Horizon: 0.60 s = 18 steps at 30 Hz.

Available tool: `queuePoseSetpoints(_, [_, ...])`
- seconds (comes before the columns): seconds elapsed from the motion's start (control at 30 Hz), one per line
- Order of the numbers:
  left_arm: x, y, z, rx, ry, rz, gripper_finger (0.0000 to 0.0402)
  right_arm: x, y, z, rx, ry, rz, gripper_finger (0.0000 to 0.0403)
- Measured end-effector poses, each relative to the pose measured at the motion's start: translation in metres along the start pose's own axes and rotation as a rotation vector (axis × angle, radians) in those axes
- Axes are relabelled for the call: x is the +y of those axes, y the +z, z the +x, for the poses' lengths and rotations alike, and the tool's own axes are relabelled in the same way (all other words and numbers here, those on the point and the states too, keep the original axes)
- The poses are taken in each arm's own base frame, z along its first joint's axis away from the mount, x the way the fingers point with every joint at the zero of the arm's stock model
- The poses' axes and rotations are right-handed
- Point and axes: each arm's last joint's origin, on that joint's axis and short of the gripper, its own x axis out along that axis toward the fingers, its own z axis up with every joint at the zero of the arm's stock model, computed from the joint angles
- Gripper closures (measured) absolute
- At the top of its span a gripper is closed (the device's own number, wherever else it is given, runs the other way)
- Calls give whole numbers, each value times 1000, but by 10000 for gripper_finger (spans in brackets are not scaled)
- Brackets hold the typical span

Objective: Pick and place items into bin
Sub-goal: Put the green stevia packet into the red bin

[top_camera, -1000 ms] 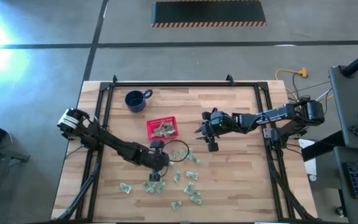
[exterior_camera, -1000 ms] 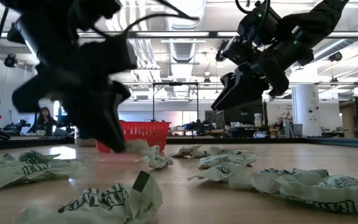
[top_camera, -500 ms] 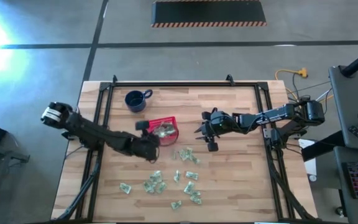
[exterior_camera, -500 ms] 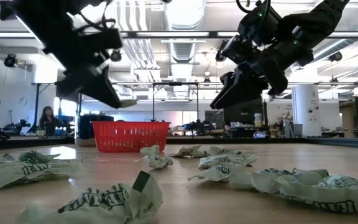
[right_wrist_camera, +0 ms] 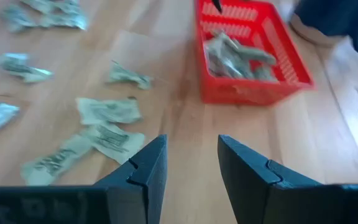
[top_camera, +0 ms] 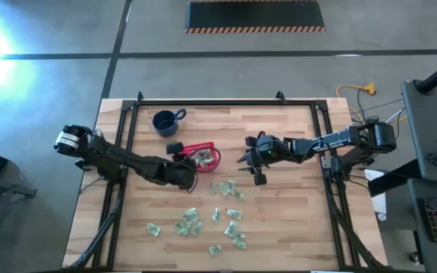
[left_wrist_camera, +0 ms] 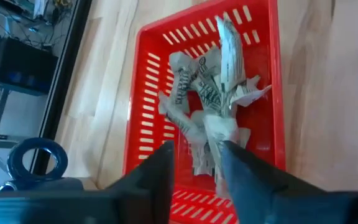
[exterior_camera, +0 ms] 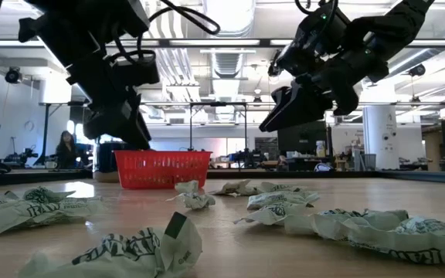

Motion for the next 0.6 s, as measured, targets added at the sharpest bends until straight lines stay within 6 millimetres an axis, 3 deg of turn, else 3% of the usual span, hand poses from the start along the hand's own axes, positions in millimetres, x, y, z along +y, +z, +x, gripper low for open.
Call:
queuePoseSetpoints(0.23, [8,4,-14,-53,-22,-41,225,17,-1,11,-20,117,-69,271])
queuePoseSetpoints(0.6, [10,6,-38,-135,-83,-77,222,28,-15,40,57,237,-33,271])
